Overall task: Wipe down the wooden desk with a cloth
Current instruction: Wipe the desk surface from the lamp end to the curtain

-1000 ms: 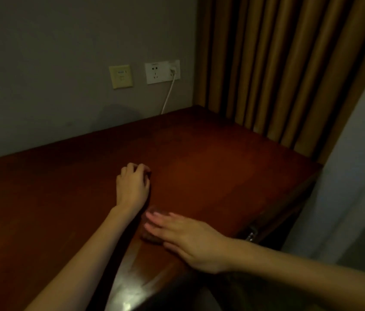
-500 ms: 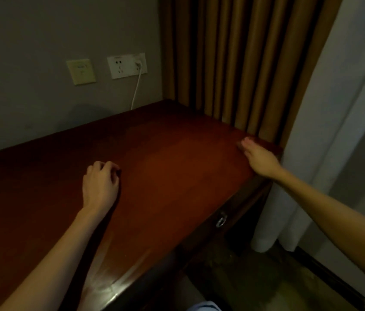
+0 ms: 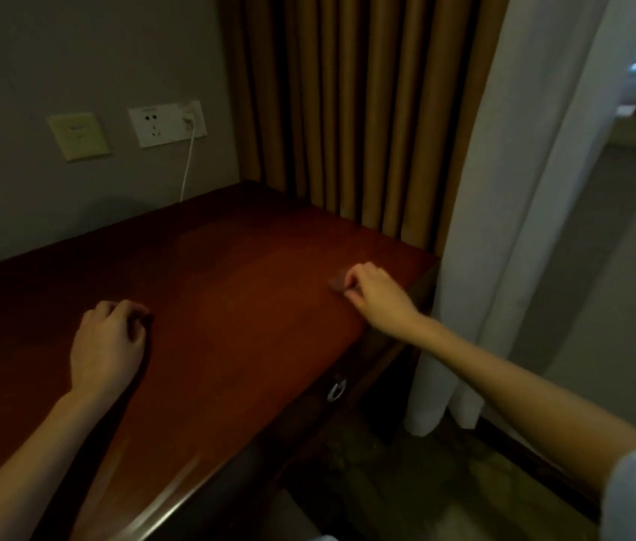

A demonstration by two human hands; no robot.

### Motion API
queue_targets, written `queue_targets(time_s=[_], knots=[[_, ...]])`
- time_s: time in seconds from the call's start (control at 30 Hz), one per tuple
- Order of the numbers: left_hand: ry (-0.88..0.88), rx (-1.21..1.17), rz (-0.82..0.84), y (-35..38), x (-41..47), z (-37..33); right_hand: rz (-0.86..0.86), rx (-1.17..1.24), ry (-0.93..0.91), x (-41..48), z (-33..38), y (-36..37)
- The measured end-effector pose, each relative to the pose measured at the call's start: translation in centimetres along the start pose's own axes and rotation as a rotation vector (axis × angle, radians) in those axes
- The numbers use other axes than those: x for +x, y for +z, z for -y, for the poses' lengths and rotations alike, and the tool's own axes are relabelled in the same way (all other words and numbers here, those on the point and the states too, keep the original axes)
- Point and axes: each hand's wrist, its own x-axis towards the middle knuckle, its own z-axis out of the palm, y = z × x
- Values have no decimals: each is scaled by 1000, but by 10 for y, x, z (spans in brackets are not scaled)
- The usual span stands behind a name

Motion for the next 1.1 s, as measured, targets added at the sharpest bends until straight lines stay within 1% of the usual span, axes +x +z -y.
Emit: queue_targets(time_s=[0.07,0.13,0.2,0.27,0.33,0.37,0.43,0.5,0.53,0.57,0.6,0.63,0.67,0.73,0.77,0.83,0.9,0.97,1.03,1.1], knots=[[-9,6,3,0,0,0,-94,-57,185,30,-60,-17],[-12,17,-11,0,1,0,-146,-77,340,48,-109,-36],[-15,30,-26,1,2,0,-132,-81,422,56,-134,-46],[-22,38,-25,2,3,-2,-114,-61,426,58,-124,-46],[-29,36,-15,2,4,-3,-112,-38,343,51,-87,-38],[-35,36,-11,3,4,-3,-101,-38,255,44,-62,-27],[-46,33,-6,3,5,-3,-31,3,6,19,0,-3],[-48,30,-3,3,4,-3,78,68,-267,-10,55,13],[-48,29,-5,3,4,-2,144,90,-355,-19,71,17],[-44,30,-10,4,3,0,188,103,-387,-19,74,18],[-37,33,-18,5,3,1,192,105,-370,-13,67,15],[-30,37,-26,6,3,3,160,99,-311,1,49,14],[-26,39,-34,7,3,4,96,87,-221,18,25,11],[-25,40,-41,8,4,3,-48,49,24,55,-34,-2],[-27,40,-41,7,5,2,-94,29,144,71,-61,-11],[-29,25,-39,6,5,0,-128,13,319,91,-99,-27],[-25,11,-47,5,4,0,-153,35,408,97,-107,-30],[-14,2,-61,4,2,0,-171,31,392,87,-82,-20],[-9,-4,-56,0,0,1,-138,42,290,65,-35,-1],[-3,-1,-34,-7,-7,2,-60,66,143,28,30,19]])
